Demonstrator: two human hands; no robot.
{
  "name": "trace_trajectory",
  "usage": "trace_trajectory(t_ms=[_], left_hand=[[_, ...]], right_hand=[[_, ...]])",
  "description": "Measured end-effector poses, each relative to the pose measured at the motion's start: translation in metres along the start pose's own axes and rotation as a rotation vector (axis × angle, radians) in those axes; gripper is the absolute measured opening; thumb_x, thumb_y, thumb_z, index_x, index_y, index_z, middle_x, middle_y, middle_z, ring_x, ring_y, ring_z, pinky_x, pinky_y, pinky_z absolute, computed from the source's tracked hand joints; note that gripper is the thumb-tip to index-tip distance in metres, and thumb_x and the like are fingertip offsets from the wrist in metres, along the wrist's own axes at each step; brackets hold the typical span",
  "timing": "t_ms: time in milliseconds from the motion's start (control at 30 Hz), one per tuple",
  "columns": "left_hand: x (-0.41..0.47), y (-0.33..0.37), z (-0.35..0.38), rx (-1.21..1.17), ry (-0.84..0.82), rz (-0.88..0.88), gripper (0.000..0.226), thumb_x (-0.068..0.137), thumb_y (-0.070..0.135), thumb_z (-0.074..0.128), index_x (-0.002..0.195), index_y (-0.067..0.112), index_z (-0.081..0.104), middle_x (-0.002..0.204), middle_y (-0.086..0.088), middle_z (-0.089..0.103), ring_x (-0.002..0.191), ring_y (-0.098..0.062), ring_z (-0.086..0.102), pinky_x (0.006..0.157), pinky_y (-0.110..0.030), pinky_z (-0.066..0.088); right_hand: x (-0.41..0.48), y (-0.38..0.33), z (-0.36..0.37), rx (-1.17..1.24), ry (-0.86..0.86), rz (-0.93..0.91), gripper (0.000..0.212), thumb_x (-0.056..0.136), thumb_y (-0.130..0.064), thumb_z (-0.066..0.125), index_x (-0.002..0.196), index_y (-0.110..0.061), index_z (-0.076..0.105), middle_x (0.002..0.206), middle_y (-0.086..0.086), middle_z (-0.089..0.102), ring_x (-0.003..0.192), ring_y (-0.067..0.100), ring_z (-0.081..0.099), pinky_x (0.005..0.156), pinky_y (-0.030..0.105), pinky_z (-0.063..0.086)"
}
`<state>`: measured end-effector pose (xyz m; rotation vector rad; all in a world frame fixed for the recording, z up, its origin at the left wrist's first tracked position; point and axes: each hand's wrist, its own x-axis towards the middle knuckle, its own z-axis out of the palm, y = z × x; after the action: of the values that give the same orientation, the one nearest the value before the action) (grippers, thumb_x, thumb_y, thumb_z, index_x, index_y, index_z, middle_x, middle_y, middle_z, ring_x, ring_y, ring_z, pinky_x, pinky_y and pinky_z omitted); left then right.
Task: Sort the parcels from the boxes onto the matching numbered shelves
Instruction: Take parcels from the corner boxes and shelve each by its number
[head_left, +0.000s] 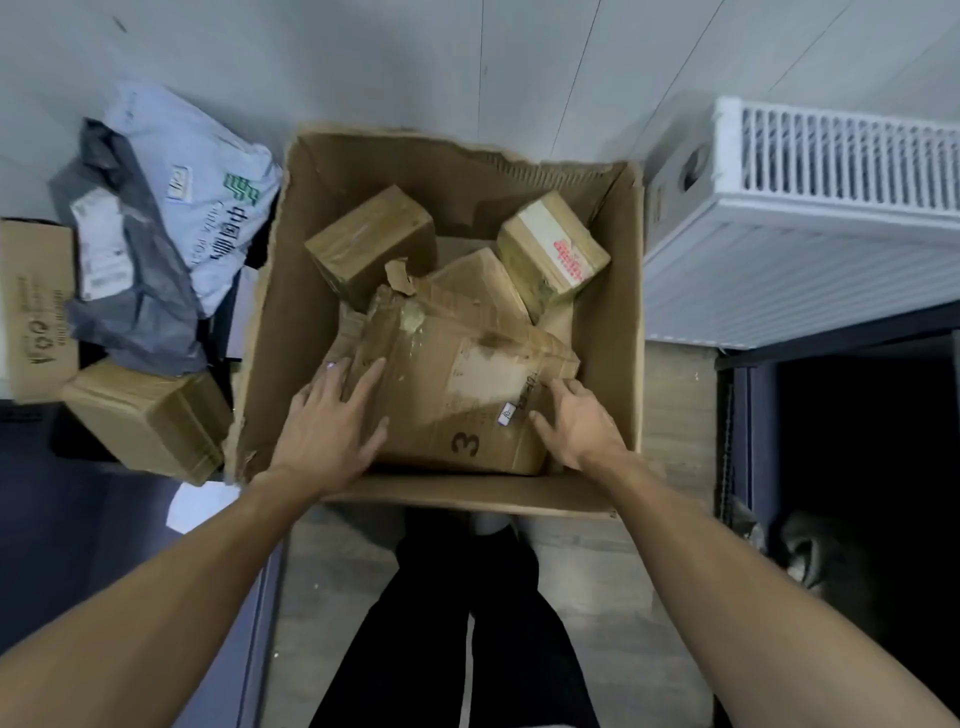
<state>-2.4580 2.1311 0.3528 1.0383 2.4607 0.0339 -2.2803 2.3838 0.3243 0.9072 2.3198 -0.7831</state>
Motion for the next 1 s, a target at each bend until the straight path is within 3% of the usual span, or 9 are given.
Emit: trace_trajectory(t_ms=[133,233,300,400,500,667,733,833,1000], left_hand=[[0.023,-0.014,0.031,0.015,-0.062,-0.002,0.083,0.095,0.055,0.05,0.157,0.041,-0.003,0.159,-0.023,0.02,0.145,-0.038,0.028,0.108,-0.054,0.038],[0.035,-0.024,0.05,0.0,-0.073,-0.001,0.087,0.091,0.062,0.048,0.155,0.046,-0.01,0.16,-0.025,0.015,0.148,-0.04,0.02,0.112,-0.056,0.036],[0.044,-0.026,0.058,-0.006,-0.081,0.013,0.091,0.089,0.066,0.048,0.154,0.048,-0.013,0.16,-0.024,0.013,0.148,-0.04,0.019,0.115,-0.055,0.032],[0.053,-0.026,0.067,-0.007,-0.107,0.013,0.099,0.085,0.072,0.05,0.15,0.05,-0.022,0.161,-0.021,0.007,0.148,-0.039,0.018,0.116,-0.053,0.03],[0.058,-0.026,0.075,-0.065,-0.114,-0.01,0.101,0.077,0.079,0.045,0.148,0.054,-0.022,0.16,-0.02,0.006,0.146,-0.042,0.02,0.115,-0.056,0.032],[0.055,-0.022,0.069,-0.306,-0.152,-0.075,0.105,0.076,0.072,0.06,0.145,0.062,-0.019,0.159,-0.019,0.006,0.145,-0.044,0.025,0.115,-0.058,0.032],[0.049,-0.022,0.058,-0.387,-0.152,-0.104,0.106,0.075,0.07,0.062,0.147,0.06,-0.016,0.154,-0.018,0.012,0.142,-0.041,0.03,0.114,-0.054,0.034],[0.038,-0.026,0.037,-0.407,-0.138,-0.136,0.106,0.07,0.076,0.057,0.145,0.063,-0.016,0.153,-0.017,0.014,0.141,-0.041,0.031,0.113,-0.055,0.036],[0.016,-0.027,-0.003,-0.434,-0.073,-0.156,0.106,0.065,0.081,0.055,0.147,0.063,-0.011,0.16,-0.011,0.003,0.144,-0.04,0.028,0.115,-0.053,0.035]], right_hand=[[0.032,0.014,0.035,0.034,-0.048,0.112,0.057,0.1,-0.035,0.054,0.147,-0.01,0.033,0.143,0.018,0.043,0.131,0.036,0.045,0.106,0.041,0.04],[0.056,0.031,0.057,0.061,-0.101,0.24,0.062,0.1,-0.035,0.054,0.149,-0.007,0.028,0.139,0.023,0.047,0.128,0.038,0.048,0.105,0.041,0.04],[0.071,0.041,0.067,0.049,-0.135,0.305,0.059,0.099,-0.035,0.054,0.145,-0.005,0.034,0.136,0.023,0.051,0.127,0.038,0.05,0.103,0.039,0.042],[0.088,0.049,0.075,0.066,-0.246,0.357,0.041,0.1,-0.035,0.052,0.127,-0.004,0.056,0.129,0.017,0.06,0.121,0.032,0.056,0.089,0.031,0.043],[0.101,0.051,0.082,0.172,-0.284,0.375,0.021,0.098,-0.033,0.055,0.103,-0.014,0.063,0.12,0.008,0.061,0.114,0.025,0.057,0.081,0.024,0.038],[0.095,0.049,0.092,0.472,-0.027,0.424,0.017,0.09,-0.032,0.065,0.078,-0.02,0.063,0.115,0.009,0.062,0.092,0.019,0.059,0.079,0.026,0.041],[0.083,0.041,0.089,0.531,0.074,0.401,0.014,0.087,-0.029,0.067,0.079,-0.019,0.063,0.114,0.01,0.059,0.083,0.015,0.059,0.075,0.026,0.042],[0.059,0.028,0.074,0.589,0.172,0.328,0.013,0.087,-0.02,0.067,0.097,-0.015,0.061,0.116,0.005,0.048,0.077,0.002,0.049,0.083,0.018,0.034],[0.02,0.011,0.038,0.633,0.235,0.207,0.039,0.086,-0.024,0.071,0.117,-0.03,0.048,0.128,-0.003,0.043,0.111,0.018,0.052,0.102,0.033,0.042]])
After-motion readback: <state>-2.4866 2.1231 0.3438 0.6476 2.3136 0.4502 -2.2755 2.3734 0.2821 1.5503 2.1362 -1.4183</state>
